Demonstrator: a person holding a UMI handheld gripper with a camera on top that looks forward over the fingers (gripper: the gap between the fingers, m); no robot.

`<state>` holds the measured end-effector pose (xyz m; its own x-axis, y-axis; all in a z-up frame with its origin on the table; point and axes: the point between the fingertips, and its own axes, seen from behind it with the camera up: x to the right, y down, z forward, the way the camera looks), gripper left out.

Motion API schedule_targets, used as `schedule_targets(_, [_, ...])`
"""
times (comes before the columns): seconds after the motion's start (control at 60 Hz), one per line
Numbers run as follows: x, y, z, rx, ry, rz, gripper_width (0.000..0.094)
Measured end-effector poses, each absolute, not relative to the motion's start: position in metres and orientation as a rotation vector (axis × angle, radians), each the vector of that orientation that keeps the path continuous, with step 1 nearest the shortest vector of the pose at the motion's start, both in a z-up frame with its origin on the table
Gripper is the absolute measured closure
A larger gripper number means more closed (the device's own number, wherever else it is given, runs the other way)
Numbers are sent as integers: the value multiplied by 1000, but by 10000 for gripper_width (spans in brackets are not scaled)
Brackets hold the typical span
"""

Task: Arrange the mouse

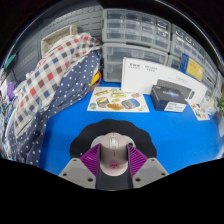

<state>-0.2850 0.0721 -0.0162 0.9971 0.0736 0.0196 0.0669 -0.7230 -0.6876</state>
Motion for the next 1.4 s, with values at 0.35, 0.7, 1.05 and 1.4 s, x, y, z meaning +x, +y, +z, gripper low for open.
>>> schedule_targets(0.35, [-265, 75, 7, -2353, -60, 11, 97])
schedule_targets(0.7, [-149, 39, 129, -2226, 1, 32, 84])
schedule_targets(1.05, [7, -23, 175, -2174, -25, 6, 106])
schedule_targets(1.4, [72, -56, 179, -2171, 5, 11, 107])
